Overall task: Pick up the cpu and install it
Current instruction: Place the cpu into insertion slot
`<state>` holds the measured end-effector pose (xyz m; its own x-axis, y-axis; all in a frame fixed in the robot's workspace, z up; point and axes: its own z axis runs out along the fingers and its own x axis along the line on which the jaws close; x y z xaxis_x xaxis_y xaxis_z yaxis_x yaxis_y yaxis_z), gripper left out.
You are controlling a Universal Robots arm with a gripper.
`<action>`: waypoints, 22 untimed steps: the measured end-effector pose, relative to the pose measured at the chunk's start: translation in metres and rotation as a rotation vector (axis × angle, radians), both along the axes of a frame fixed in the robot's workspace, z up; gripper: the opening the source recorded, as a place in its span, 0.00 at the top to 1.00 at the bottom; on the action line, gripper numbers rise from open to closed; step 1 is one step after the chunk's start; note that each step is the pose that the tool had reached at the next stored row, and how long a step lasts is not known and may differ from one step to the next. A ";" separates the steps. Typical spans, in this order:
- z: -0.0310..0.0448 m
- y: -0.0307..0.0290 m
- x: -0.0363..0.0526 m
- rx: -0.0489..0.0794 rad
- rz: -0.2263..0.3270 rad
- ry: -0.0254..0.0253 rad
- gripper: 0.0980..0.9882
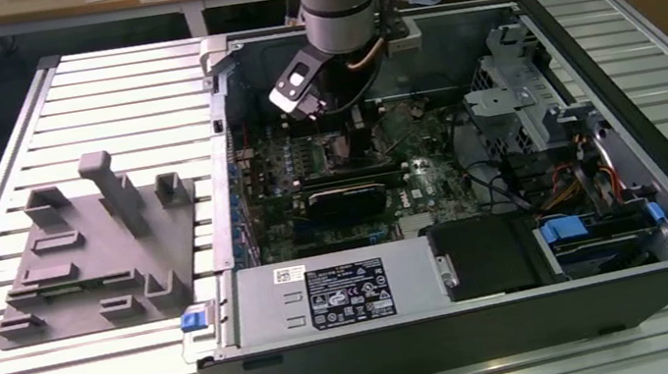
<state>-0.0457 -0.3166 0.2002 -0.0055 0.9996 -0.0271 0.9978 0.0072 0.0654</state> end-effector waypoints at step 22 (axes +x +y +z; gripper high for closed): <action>-0.0061 0.0017 0.0000 0.000 0.000 0.0002 0.50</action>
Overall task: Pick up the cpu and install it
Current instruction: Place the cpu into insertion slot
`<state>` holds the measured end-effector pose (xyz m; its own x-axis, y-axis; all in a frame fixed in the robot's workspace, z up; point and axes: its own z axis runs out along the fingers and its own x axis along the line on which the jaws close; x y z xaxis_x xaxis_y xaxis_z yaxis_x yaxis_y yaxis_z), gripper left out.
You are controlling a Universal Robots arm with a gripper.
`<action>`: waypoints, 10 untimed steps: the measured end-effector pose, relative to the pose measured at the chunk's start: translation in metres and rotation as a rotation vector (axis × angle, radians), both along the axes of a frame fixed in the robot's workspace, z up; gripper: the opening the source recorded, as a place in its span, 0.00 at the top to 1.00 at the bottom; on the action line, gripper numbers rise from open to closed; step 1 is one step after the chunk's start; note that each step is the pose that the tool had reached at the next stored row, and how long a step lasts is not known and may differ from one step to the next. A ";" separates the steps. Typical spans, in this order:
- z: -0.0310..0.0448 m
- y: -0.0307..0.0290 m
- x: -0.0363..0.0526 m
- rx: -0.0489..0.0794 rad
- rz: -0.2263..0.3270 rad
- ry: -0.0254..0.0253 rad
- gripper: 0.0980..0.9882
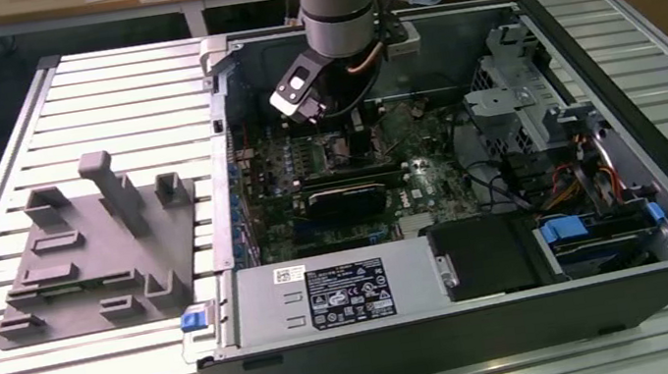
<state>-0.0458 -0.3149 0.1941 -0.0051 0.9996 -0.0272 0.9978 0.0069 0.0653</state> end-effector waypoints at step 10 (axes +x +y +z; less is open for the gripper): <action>-0.0001 0.0001 0.0000 0.010 0.000 0.0000 0.42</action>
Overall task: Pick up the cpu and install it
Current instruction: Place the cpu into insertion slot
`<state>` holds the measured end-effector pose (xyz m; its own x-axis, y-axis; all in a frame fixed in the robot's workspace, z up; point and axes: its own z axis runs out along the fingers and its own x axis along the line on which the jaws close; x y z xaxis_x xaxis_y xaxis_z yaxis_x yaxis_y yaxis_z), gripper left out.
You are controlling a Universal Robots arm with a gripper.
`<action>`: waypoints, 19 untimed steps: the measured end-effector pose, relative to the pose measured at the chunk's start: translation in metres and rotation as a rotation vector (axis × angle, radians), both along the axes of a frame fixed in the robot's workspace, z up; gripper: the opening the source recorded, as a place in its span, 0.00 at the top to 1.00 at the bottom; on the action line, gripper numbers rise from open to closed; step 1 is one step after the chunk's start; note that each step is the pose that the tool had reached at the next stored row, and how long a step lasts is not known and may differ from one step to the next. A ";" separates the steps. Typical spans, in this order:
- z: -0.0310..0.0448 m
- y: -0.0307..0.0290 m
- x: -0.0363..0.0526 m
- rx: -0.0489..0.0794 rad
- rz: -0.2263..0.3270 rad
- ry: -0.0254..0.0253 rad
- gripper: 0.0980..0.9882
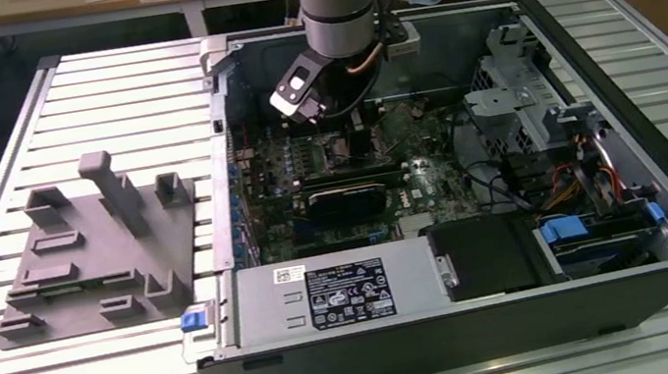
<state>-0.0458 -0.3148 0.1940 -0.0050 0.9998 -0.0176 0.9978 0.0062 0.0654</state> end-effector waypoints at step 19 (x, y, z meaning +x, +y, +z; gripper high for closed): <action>0.0070 0.0001 0.0000 0.020 0.000 0.0000 0.42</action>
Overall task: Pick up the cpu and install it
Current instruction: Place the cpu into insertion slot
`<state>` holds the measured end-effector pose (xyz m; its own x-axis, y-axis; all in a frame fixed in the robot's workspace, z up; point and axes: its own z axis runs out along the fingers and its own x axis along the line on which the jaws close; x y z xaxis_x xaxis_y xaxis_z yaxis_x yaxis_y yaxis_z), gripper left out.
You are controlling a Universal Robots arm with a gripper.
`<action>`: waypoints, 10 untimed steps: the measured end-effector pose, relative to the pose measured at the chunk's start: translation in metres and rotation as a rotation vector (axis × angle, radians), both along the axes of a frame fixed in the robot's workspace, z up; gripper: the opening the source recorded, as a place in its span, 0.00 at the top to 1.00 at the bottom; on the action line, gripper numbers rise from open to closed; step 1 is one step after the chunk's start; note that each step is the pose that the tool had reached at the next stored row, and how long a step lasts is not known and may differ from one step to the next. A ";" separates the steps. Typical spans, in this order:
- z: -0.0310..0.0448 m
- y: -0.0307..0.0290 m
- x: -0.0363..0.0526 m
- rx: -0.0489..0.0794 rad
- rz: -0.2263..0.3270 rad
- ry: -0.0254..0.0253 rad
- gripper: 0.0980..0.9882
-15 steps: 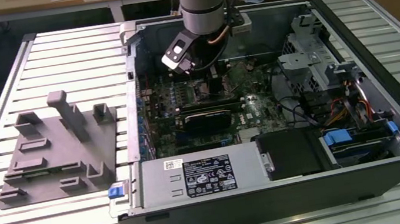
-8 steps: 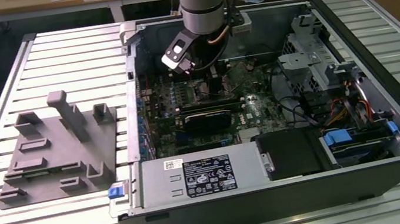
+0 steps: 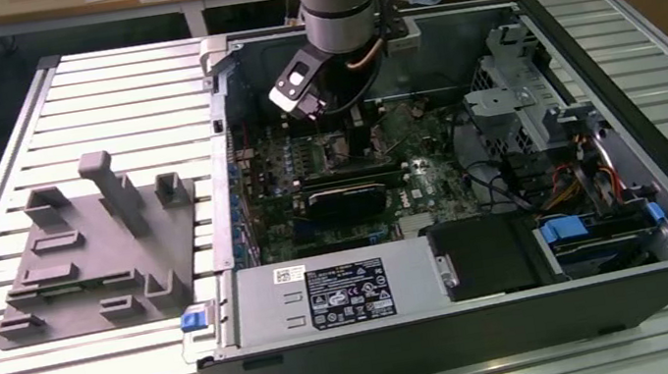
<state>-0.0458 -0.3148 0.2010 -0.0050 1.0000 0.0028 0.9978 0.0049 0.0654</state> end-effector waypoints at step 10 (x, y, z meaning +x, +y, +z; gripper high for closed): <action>0.0031 0.0000 0.0000 0.000 0.000 0.0000 0.44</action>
<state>-0.0458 -0.3148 0.2041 -0.0051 1.0000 0.0029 0.9978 0.0049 0.0655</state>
